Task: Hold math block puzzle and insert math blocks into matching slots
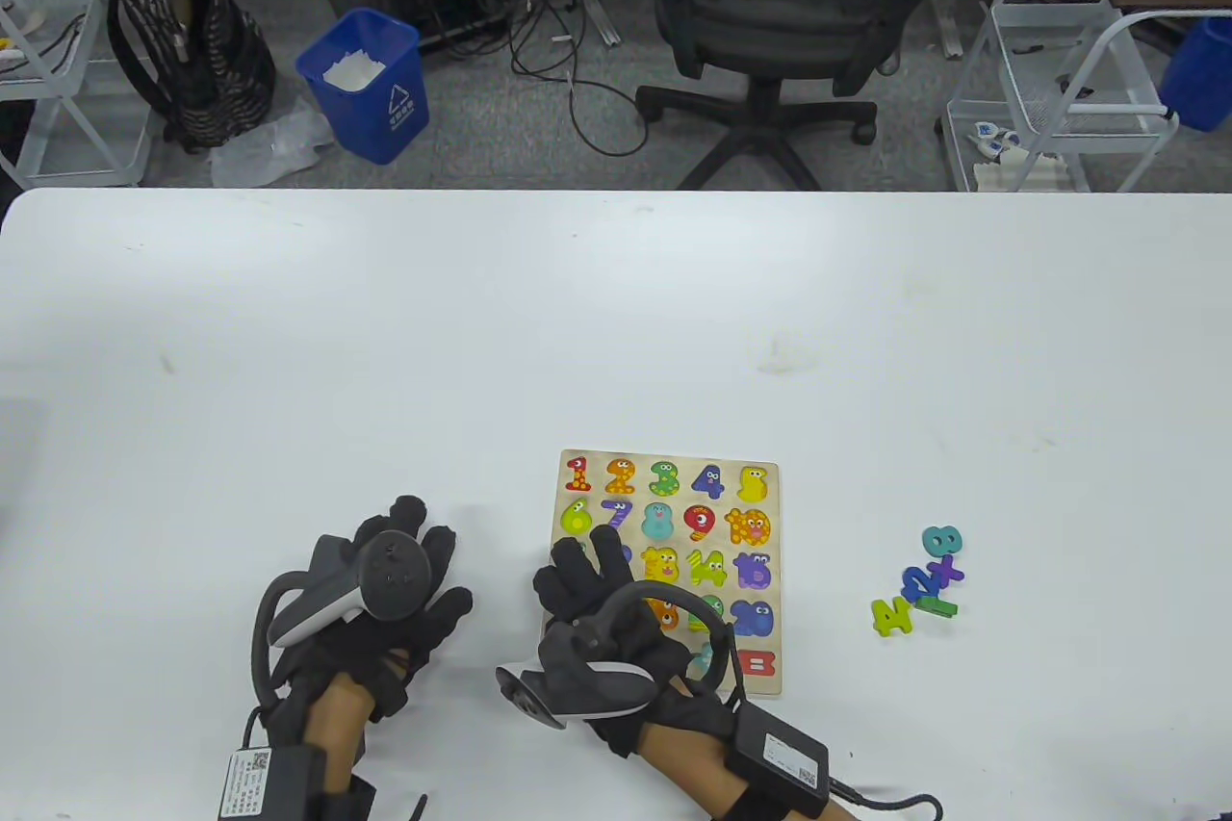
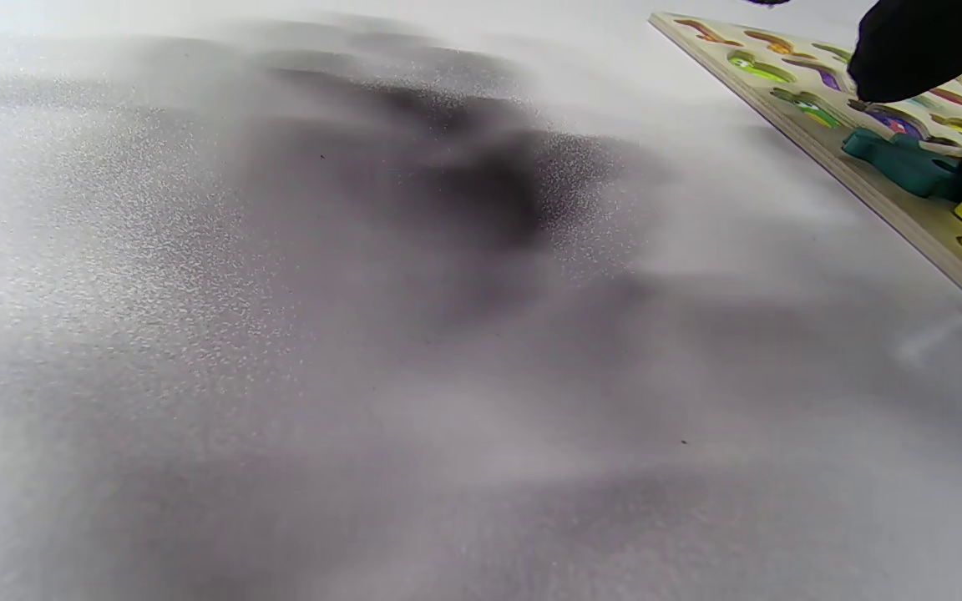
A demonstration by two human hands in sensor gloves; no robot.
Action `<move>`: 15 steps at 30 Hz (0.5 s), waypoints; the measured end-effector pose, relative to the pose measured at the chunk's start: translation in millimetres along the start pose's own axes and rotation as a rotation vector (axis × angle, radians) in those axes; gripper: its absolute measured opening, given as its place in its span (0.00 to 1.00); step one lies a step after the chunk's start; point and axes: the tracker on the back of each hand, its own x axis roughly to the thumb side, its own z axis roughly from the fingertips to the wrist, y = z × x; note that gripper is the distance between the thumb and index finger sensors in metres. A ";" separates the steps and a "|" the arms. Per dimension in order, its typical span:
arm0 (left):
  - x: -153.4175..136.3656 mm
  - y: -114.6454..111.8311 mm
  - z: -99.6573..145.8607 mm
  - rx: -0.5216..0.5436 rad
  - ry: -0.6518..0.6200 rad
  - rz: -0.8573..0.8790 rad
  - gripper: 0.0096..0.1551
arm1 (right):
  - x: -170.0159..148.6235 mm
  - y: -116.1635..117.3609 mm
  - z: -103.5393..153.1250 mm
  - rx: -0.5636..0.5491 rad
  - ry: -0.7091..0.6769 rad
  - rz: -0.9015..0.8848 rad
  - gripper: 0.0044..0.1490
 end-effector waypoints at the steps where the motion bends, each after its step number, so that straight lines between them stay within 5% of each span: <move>1: 0.1 -0.1 0.0 0.000 0.000 0.000 0.44 | -0.3 0.2 -0.2 0.001 0.000 -0.003 0.37; 15: 2.8 0.8 1.9 -0.001 0.017 -0.042 0.44 | -5.2 -3.8 -6.6 0.098 0.048 -0.061 0.34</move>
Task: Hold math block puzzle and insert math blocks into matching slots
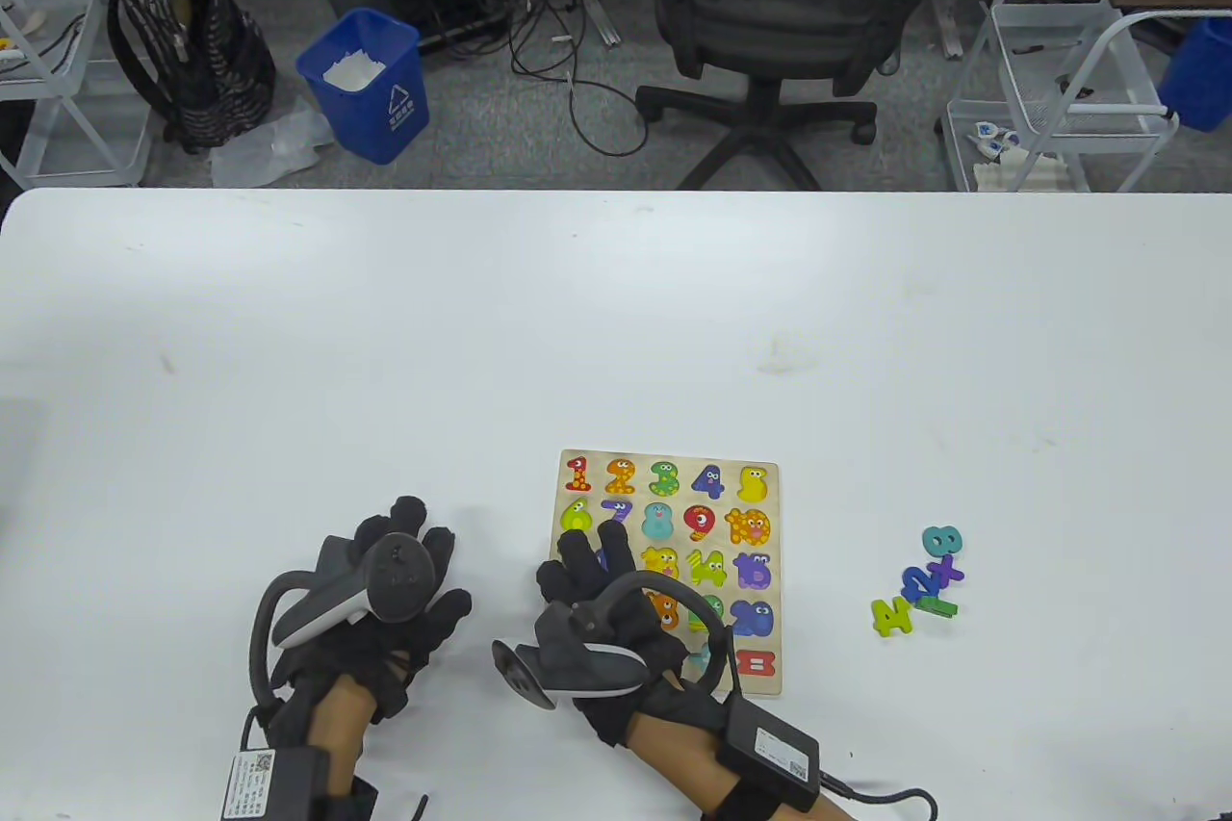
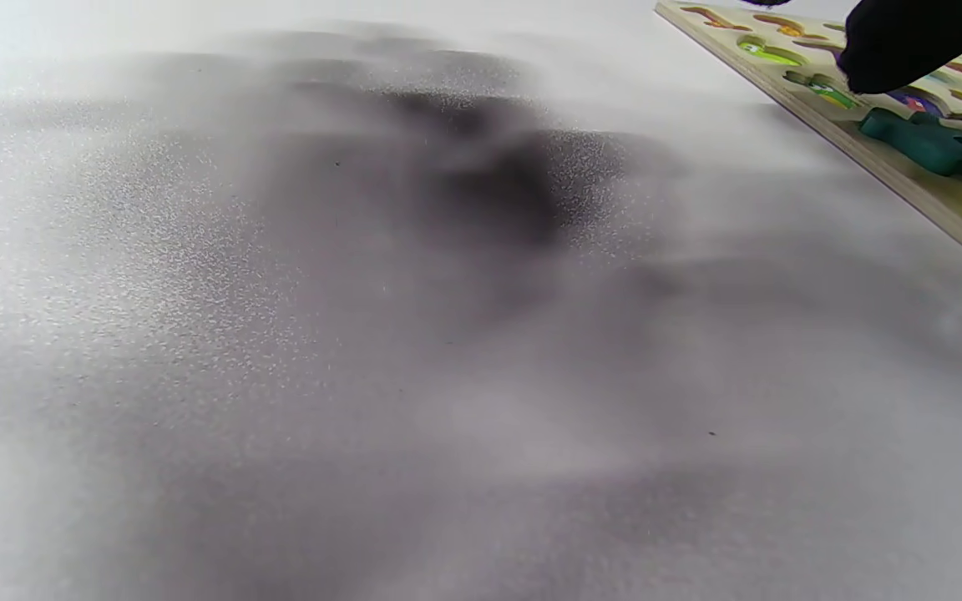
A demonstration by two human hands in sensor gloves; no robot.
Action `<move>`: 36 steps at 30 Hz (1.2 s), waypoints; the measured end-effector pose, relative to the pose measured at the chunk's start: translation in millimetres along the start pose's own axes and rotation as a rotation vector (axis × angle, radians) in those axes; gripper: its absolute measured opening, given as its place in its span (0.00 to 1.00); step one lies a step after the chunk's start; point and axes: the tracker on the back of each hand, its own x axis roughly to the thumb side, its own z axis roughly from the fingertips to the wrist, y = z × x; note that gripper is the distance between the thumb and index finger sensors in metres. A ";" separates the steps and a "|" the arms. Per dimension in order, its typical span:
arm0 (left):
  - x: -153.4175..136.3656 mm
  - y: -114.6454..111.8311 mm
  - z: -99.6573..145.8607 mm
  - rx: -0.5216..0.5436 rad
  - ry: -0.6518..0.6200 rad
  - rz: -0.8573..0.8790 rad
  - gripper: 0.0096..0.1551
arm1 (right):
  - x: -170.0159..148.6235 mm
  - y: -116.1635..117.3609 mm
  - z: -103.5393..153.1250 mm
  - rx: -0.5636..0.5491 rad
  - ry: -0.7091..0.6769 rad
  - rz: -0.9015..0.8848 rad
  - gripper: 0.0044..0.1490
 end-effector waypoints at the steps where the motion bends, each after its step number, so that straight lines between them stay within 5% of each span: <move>1: 0.4 -0.2 0.1 -0.002 0.009 -0.011 0.44 | -0.4 0.1 0.1 0.018 -0.007 0.002 0.34; 8: 0.9 0.3 -0.1 -0.001 0.010 -0.019 0.44 | -0.6 -7.0 4.9 0.043 -0.038 0.052 0.33; 24: 1.4 0.2 0.6 -0.011 -0.004 0.008 0.44 | -2.4 -7.1 7.7 -0.088 -0.002 0.112 0.29; 36: -0.4 -0.1 1.3 -0.010 -0.008 0.027 0.44 | -55.7 -19.7 39.4 -0.168 0.013 -0.172 0.37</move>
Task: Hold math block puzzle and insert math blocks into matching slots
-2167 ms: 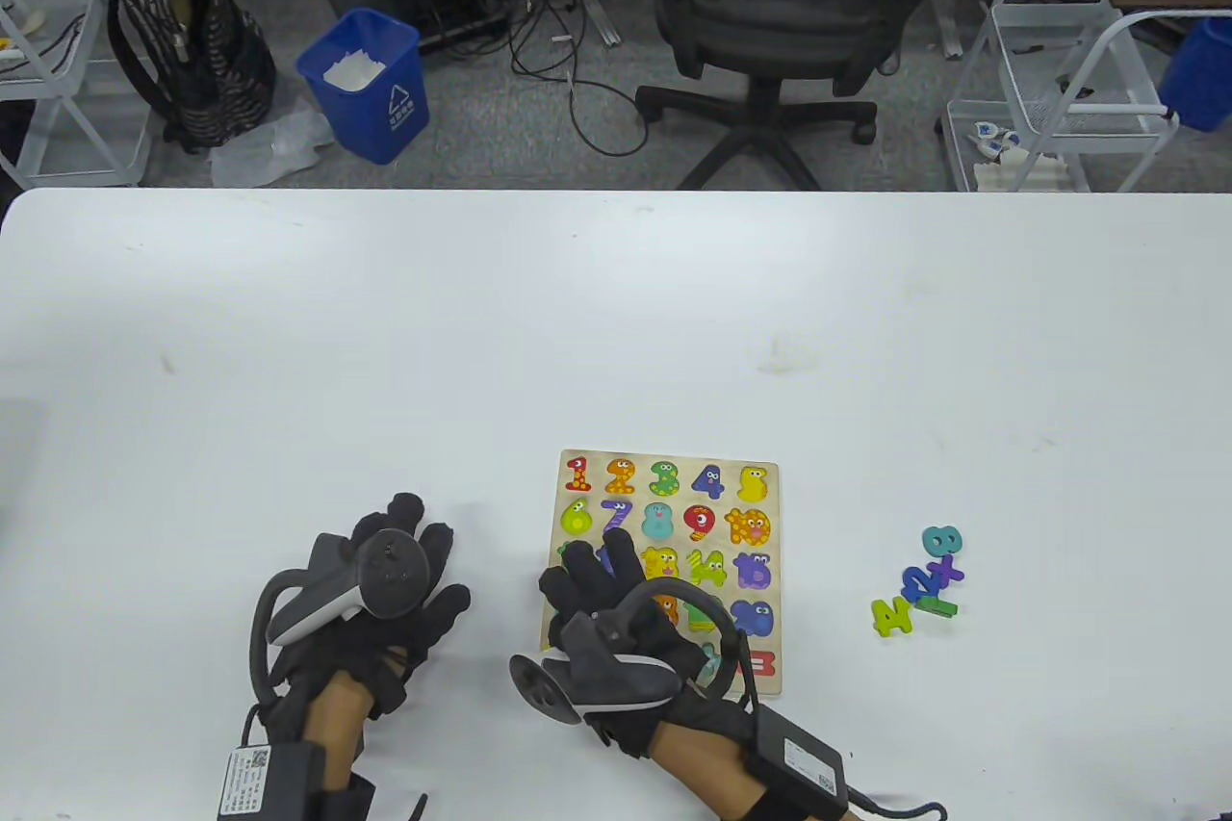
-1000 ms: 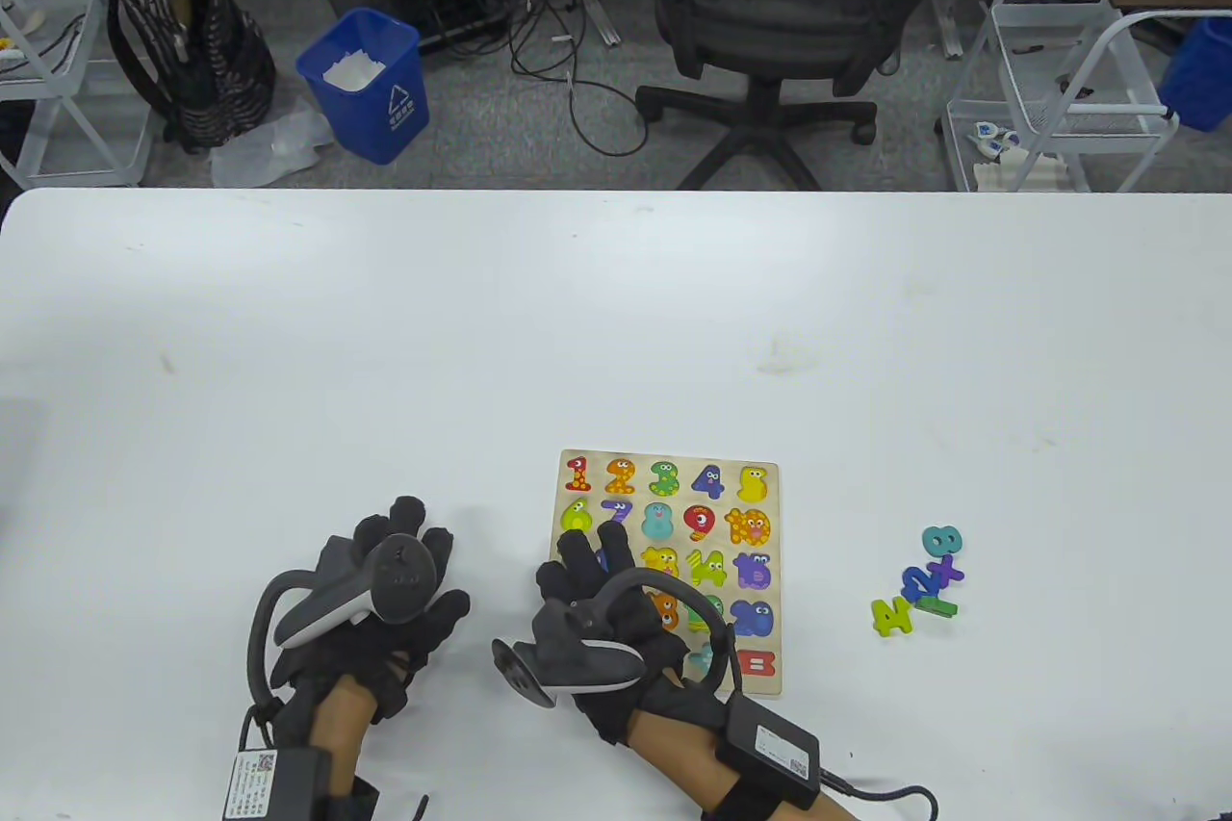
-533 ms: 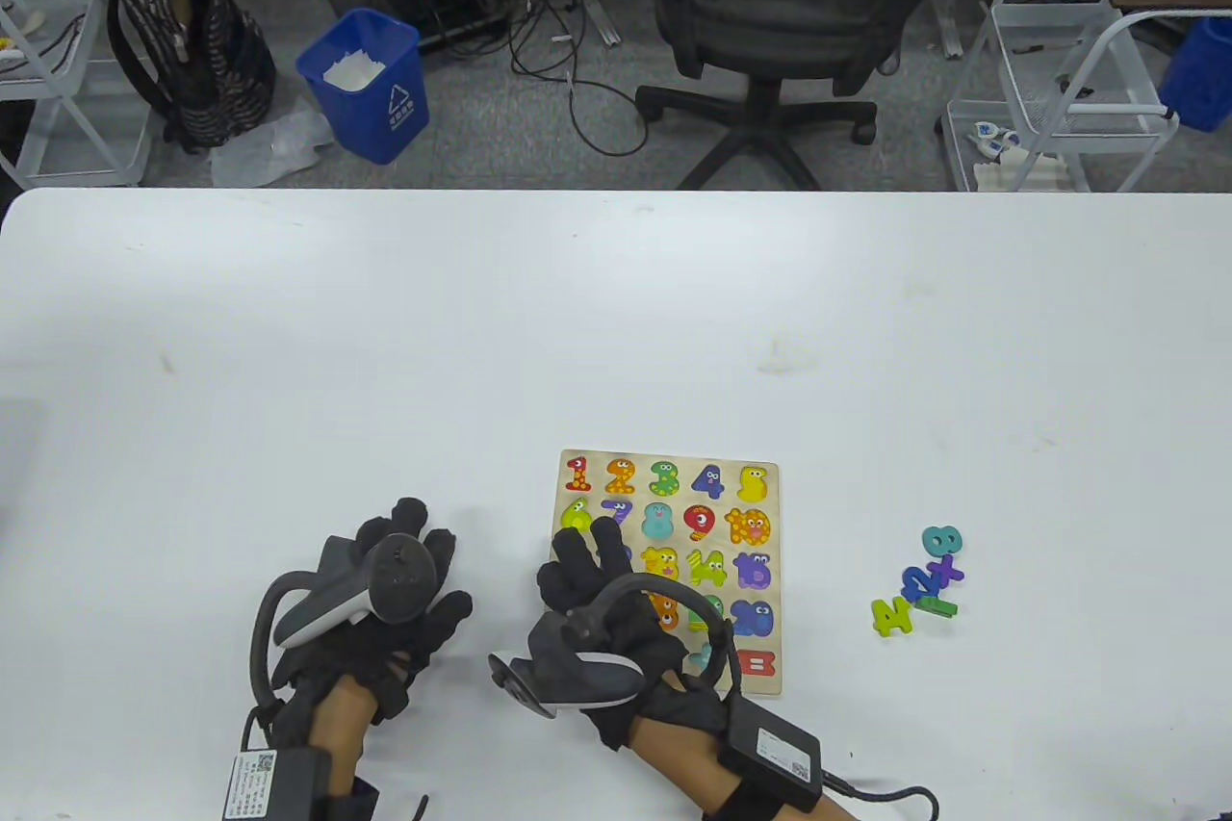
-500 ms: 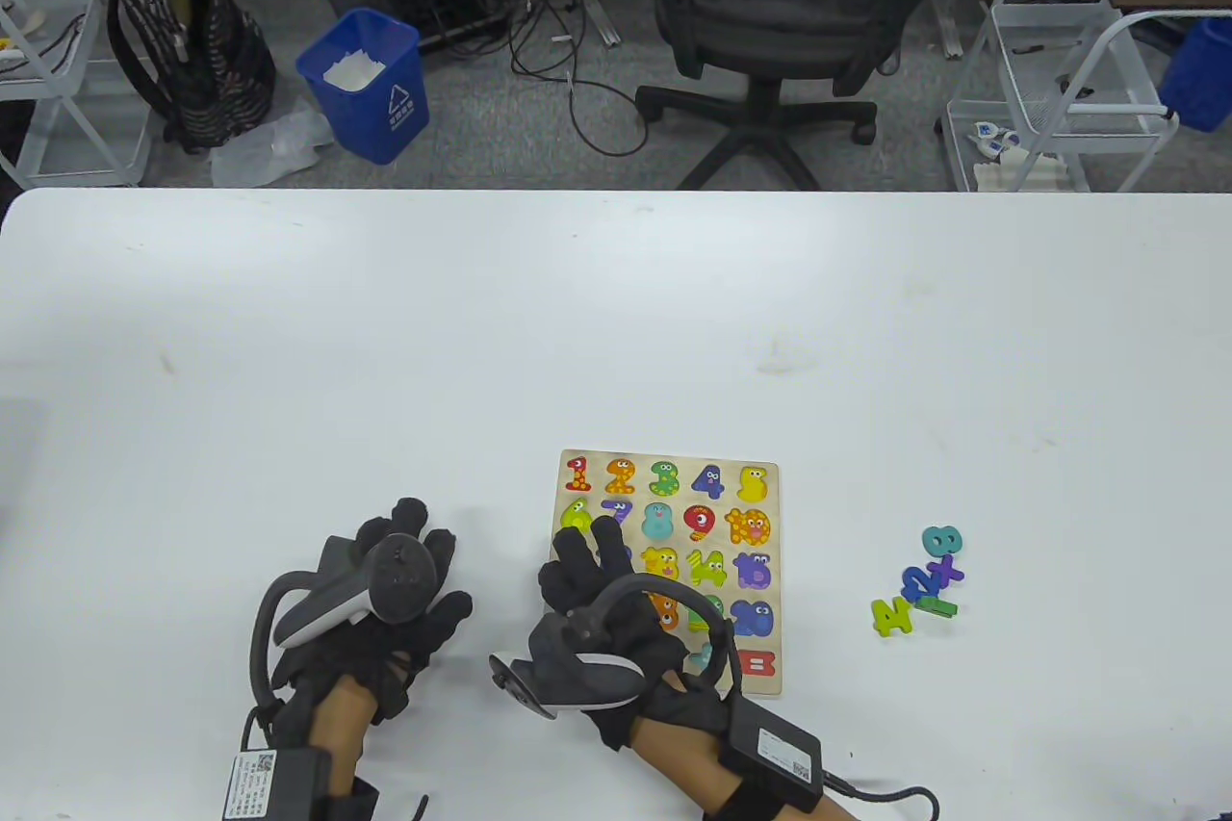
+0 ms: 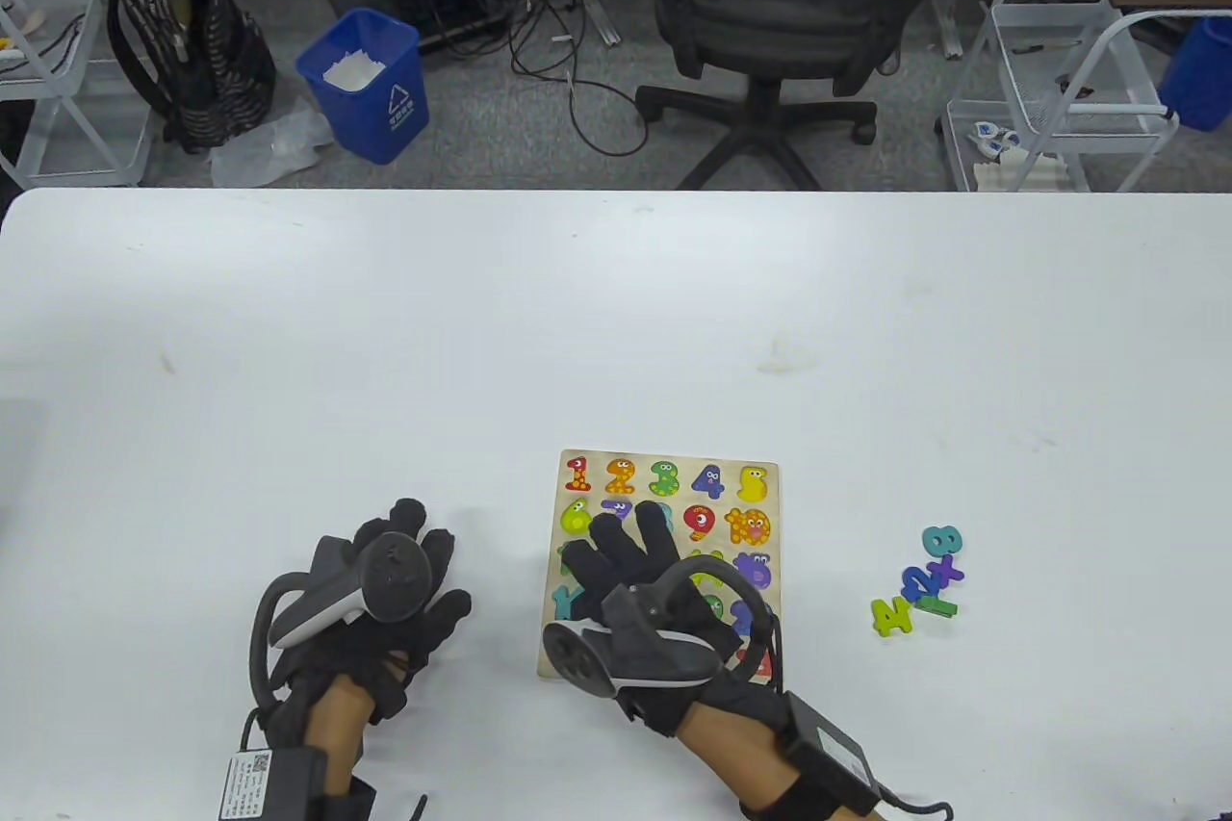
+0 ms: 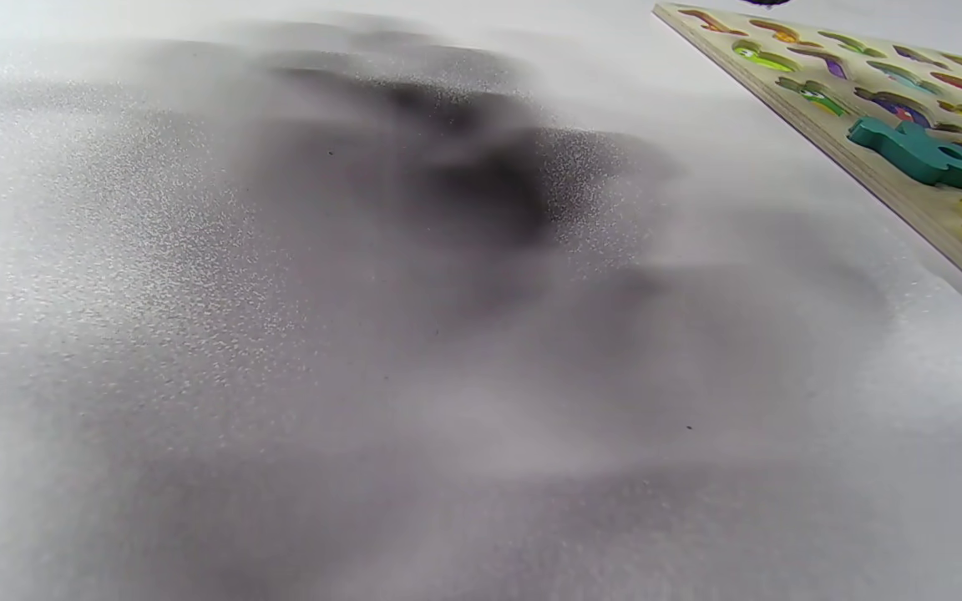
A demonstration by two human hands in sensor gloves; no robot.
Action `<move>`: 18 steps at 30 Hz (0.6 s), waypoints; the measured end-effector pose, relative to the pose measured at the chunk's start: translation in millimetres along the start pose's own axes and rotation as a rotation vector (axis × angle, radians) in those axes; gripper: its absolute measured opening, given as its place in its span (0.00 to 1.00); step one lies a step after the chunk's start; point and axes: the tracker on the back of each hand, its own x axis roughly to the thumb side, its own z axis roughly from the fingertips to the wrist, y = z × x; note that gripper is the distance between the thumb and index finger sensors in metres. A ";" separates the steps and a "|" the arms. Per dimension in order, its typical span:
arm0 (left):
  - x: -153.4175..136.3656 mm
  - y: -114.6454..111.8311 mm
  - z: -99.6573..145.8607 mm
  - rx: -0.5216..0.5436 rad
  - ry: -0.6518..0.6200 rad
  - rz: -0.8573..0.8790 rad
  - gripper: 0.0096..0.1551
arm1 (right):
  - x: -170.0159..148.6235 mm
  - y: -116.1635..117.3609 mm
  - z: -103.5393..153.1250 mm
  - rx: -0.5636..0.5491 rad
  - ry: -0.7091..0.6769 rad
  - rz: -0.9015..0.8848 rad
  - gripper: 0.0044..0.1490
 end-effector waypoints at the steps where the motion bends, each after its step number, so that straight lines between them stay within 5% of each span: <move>1: -0.1 0.0 -0.1 -0.001 0.000 0.000 0.44 | -5.4 0.5 1.6 0.001 0.004 -0.014 0.39; 18: -2.0 1.2 -2.3 -0.016 -0.002 0.016 0.44 | -137.9 25.7 70.8 -0.019 0.265 -0.201 0.47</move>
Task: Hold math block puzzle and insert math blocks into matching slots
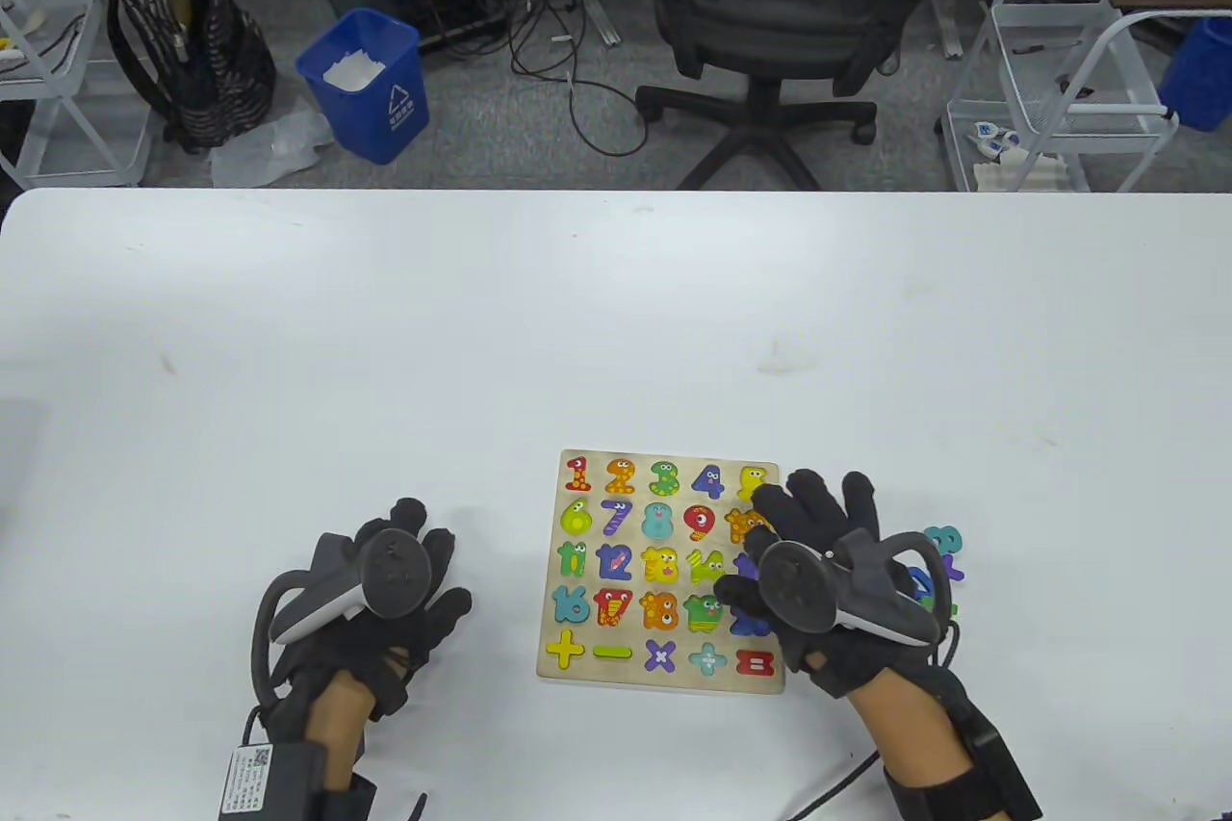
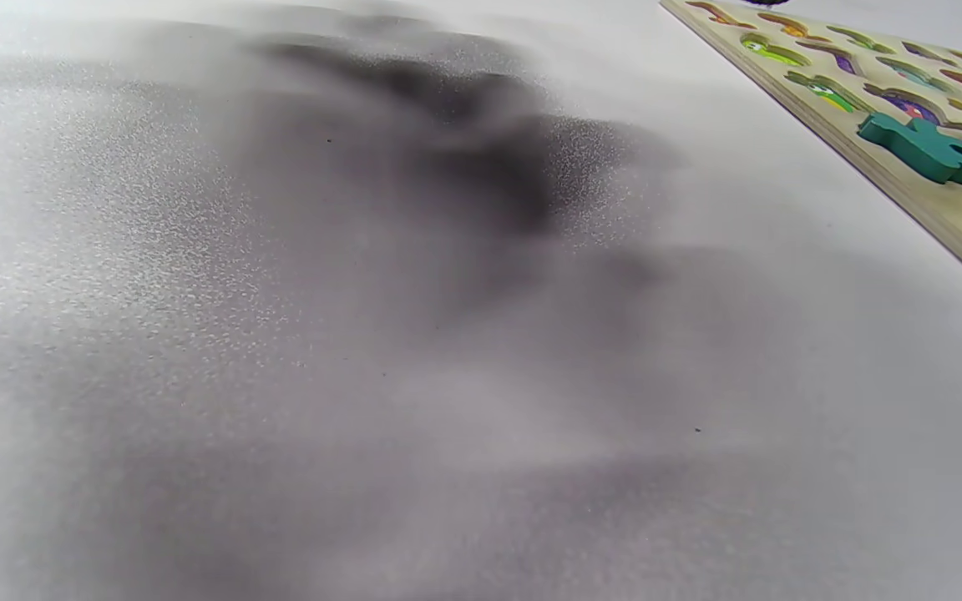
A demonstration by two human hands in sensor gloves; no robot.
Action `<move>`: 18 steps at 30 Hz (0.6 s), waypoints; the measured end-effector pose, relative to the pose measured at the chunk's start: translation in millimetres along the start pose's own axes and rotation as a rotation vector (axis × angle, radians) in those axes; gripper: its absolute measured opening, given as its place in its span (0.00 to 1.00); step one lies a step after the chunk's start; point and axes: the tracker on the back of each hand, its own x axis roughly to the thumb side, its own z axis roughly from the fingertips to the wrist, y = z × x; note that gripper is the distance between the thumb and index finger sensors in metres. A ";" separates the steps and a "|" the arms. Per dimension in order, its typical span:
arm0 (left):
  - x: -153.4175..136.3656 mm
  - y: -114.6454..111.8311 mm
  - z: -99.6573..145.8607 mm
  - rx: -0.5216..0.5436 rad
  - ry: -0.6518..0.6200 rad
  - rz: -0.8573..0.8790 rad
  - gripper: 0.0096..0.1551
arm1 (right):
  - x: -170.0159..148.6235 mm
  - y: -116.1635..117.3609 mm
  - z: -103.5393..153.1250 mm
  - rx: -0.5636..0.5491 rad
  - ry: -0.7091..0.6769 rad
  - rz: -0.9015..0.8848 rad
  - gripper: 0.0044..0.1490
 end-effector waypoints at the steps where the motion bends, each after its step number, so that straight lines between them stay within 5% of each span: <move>1: 0.2 0.1 -0.3 -0.003 -0.001 0.001 0.44 | -6.7 0.2 2.6 -0.007 0.012 0.000 0.47; 18: 6.8 1.8 -4.8 -0.009 -0.025 -0.021 0.44 | -106.7 13.9 11.5 0.102 0.380 0.026 0.34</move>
